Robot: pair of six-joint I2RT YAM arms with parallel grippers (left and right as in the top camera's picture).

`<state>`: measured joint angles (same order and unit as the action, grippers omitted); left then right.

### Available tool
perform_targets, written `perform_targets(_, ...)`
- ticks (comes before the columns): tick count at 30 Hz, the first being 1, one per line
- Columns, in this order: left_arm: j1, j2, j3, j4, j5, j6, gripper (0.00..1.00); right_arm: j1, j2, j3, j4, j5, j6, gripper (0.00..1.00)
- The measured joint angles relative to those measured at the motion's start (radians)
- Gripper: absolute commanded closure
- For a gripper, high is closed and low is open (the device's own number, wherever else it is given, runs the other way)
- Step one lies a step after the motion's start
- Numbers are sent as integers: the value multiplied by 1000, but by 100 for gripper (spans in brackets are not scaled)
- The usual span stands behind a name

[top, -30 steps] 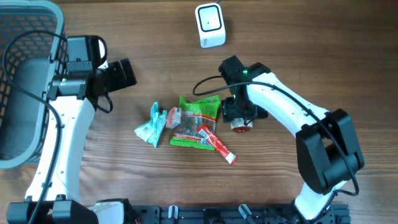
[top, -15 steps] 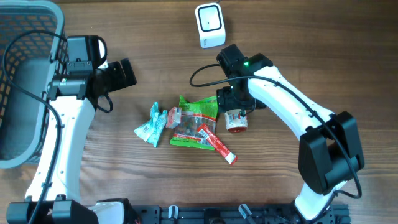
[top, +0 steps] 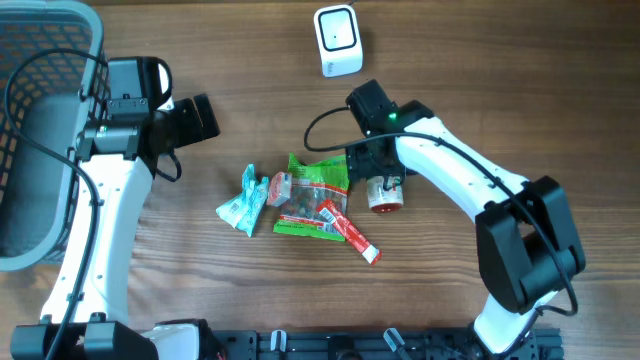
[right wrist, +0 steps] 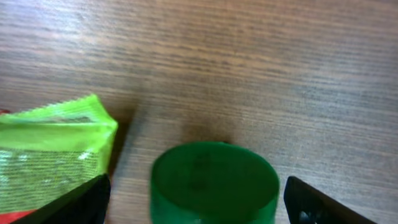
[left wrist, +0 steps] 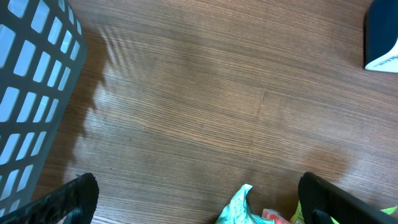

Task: Scan the item barcode
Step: 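Lower the right gripper and grasp the green-lid jar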

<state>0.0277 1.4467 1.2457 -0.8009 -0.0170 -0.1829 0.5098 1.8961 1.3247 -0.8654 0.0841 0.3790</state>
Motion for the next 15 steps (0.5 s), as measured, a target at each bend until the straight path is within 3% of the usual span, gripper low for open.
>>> perform_targets(3,0,0,0,0,0,0,0,0,0,-34,48,4,-11,11)
perform_targets(6,0,0,0,0,0,0,0,0,0,-79,101,8,-33,26)
perform_targets(15,0,0,0,0,0,0,0,0,0,-95,107,11,-49,26)
